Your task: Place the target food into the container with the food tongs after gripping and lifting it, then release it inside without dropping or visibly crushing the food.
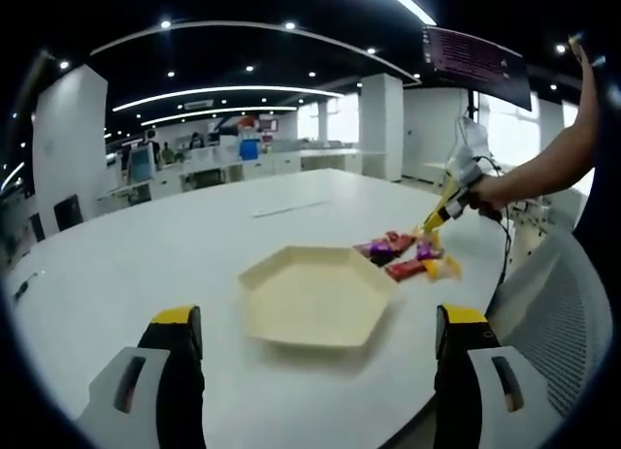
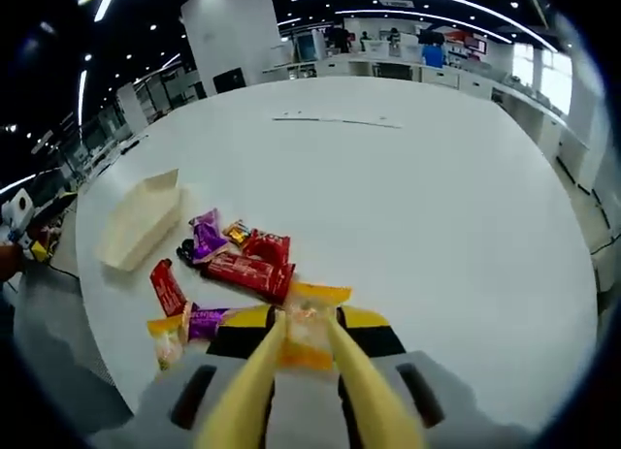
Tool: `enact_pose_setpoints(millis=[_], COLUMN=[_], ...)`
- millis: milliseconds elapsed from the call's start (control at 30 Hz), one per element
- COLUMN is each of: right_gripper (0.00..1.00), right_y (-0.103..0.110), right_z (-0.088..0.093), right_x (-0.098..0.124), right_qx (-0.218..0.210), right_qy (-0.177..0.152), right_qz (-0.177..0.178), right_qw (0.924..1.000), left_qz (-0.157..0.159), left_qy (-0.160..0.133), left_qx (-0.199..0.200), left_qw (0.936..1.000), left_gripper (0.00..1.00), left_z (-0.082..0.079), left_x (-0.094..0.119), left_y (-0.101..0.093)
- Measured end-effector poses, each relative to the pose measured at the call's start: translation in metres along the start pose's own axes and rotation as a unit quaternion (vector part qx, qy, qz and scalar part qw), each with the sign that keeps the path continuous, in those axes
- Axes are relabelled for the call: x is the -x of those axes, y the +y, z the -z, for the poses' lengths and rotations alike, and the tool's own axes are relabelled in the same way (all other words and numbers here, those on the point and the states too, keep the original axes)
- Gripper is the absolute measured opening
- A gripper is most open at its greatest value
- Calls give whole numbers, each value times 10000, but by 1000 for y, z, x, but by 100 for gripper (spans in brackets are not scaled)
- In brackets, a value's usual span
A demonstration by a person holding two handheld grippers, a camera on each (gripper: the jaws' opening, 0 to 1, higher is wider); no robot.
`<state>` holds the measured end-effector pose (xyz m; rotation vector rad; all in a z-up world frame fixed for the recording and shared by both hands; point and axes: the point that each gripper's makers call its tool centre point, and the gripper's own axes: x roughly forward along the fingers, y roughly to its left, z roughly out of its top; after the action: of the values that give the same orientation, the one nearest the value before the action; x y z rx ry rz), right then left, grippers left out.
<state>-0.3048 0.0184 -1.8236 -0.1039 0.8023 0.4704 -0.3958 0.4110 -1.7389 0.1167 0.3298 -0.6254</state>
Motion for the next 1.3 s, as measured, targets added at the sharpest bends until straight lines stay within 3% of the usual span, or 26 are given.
enact_pose_setpoints(millis=[300,567,1067,1300], right_gripper=[19,20,20,20], right_y=[0,2,38,86], right_z=[-2,-18,-84,-122], right_x=[13,22,34,34], right_qx=[100,169,749,1173], right_qy=[7,-110,-326,-297], right_qz=[-110,-190,-560,-964], right_qw=[9999,9996,9951,9880], left_qz=[-17,34,19,46], left_qy=[-52,-72,54,101], left_qx=[44,116,-99,-123], left_qw=[10000,9999,9999,9999], left_gripper=[96,96,99,99], left_z=[-1,-2,2,3], left_x=[0,0,0,0], left_y=[1,0,0,-3])
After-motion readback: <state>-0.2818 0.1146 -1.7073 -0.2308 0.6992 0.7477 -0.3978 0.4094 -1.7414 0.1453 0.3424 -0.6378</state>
